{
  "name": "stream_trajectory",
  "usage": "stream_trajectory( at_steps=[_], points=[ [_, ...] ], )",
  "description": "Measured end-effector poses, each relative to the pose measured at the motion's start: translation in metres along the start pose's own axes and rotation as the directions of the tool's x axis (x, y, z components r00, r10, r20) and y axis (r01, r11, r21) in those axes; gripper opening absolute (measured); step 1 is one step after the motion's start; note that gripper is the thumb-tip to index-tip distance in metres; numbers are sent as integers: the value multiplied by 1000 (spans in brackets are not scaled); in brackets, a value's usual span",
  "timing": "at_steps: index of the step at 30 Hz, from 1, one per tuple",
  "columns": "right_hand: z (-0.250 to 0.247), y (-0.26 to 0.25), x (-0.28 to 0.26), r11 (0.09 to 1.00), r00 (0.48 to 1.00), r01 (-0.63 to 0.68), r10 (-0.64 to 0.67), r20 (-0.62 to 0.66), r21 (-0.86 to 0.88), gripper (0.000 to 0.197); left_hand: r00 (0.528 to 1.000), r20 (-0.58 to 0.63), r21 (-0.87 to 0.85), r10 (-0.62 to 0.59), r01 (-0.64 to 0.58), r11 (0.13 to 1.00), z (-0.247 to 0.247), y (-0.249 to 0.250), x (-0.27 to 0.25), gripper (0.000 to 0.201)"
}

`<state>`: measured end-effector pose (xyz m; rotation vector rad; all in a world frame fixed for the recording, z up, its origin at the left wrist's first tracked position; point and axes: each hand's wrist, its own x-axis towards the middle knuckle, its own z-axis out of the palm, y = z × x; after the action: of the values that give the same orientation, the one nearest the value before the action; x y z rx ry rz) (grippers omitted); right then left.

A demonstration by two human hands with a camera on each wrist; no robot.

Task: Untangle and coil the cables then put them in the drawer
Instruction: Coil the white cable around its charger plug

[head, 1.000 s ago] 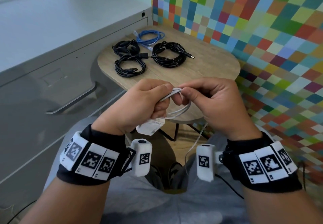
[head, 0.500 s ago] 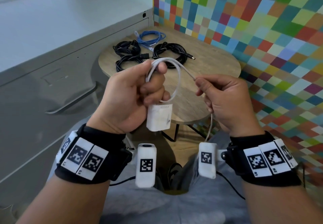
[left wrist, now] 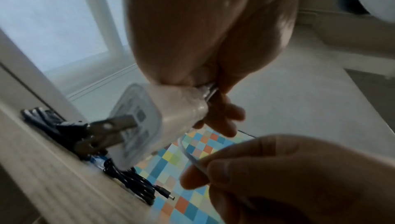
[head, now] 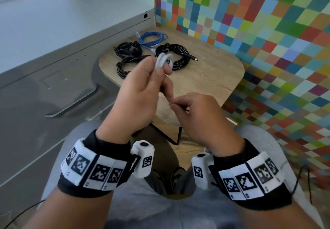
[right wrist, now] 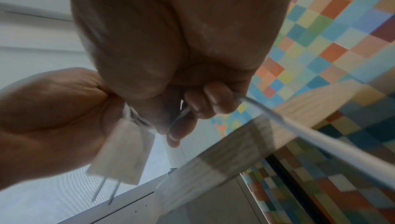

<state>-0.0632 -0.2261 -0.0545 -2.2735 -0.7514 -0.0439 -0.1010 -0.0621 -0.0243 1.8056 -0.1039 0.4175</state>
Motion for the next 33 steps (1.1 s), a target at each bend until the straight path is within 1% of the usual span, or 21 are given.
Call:
stream_trajectory(
  at_steps=[2,3,5,6,8,10,12,14,15,17,18,20,22,23,25,26,27,29,31,33],
  points=[
    [1,-3,-1,994,998,52,-48,42,-98,20,997,75,189,23,-37,981,3,-1,-3,20],
    [1,-4,0,992,997,63,-57,57,-112,20,995,89,269,34,-57,962,4,-1,-4,20],
    [1,-4,-1,991,994,95,-90,60,-95,22,991,103,405,83,-118,907,3,-3,-4,20],
    [0,-5,-1,990,992,119,-116,38,-74,22,988,112,448,110,-149,881,2,-3,-3,19],
    [0,-7,-2,988,988,151,-151,-38,8,18,980,135,511,144,-193,838,1,-3,-4,15],
    [2,-7,-3,981,985,147,-135,-104,123,14,974,167,569,153,-222,792,2,-3,-5,13],
    [4,-8,-5,963,988,102,-68,-141,251,15,974,192,633,124,-219,742,3,-4,-7,15],
    [4,-6,-6,929,986,33,30,-162,368,8,975,210,690,70,-198,696,2,-6,-6,18],
    [3,-6,-5,912,983,-3,77,-164,411,8,975,220,695,34,-181,696,1,-6,-5,19],
    [-2,-4,-4,876,979,-80,159,-127,477,20,972,234,674,-25,-143,725,2,-6,-4,22],
    [-5,-4,-3,855,981,-118,179,-74,506,23,972,232,654,-48,-119,747,2,-4,-4,24],
    [-14,-3,0,809,983,-179,171,69,559,24,969,221,576,-114,-35,817,0,-4,-1,28],
    [-21,3,1,776,972,-229,151,180,588,25,959,219,437,-179,68,897,-5,-5,1,28],
    [-23,6,1,779,965,-247,141,223,577,25,954,222,357,-203,115,927,-7,-3,1,28],
    [-25,12,0,818,949,-260,117,294,514,20,947,212,181,-242,205,962,-9,1,2,29],
    [-24,13,0,829,944,-259,108,313,496,15,947,194,106,-258,241,965,-8,5,2,30],
    [-23,13,0,828,945,-257,107,309,498,11,950,164,76,-267,257,963,-8,7,2,31],
    [-17,13,1,816,966,-233,130,225,528,9,961,118,116,-249,236,965,-7,8,2,31],
    [-9,11,1,813,983,-182,158,92,553,11,970,117,234,-211,180,956,-9,5,3,32],
    [1,9,-1,825,987,-136,161,2,548,11,971,119,364,-207,151,919,-13,2,3,34]
  ],
)
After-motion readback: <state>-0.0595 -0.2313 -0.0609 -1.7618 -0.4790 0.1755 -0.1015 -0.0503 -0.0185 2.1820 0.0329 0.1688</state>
